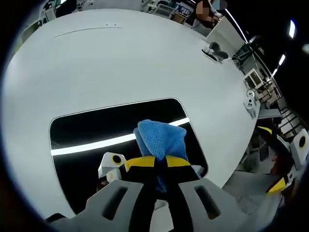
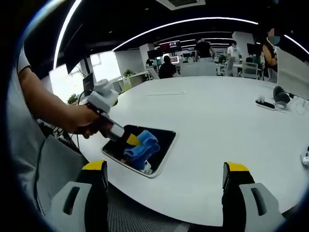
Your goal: Wipe the mirror surface with the cleaning cloth until all visible marks leave the cleaned area.
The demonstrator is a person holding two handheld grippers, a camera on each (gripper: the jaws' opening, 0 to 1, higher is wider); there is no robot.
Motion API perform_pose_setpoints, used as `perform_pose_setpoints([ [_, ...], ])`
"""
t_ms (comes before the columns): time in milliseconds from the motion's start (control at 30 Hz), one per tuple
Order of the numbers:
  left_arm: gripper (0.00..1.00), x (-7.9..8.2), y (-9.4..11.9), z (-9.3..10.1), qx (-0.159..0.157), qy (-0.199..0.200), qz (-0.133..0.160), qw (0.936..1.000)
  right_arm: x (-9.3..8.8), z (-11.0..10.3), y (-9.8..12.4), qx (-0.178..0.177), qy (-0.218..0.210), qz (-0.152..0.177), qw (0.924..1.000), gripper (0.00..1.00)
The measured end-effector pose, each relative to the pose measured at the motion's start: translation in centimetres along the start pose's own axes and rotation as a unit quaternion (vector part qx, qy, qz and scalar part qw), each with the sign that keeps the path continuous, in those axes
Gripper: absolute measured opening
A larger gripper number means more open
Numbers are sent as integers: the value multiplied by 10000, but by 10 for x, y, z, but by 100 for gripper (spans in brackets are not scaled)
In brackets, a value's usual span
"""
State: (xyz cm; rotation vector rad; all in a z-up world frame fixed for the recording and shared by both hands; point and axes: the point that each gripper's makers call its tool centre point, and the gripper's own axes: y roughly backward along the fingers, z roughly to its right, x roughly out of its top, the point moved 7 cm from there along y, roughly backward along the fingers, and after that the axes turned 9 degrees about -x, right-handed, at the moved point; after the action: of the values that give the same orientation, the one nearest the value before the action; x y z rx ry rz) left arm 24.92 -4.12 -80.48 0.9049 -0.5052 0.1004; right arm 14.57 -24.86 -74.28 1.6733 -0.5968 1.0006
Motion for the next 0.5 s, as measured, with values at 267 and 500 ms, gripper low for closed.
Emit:
perform_pose_setpoints([
  [267, 3, -13, 5, 3, -59, 54, -49, 10000, 5, 1, 0, -26, 69, 26, 10000, 99],
  [500, 3, -24, 10, 6, -129, 70, -129, 9998, 6, -4, -3, 6, 110, 28, 9999, 99],
])
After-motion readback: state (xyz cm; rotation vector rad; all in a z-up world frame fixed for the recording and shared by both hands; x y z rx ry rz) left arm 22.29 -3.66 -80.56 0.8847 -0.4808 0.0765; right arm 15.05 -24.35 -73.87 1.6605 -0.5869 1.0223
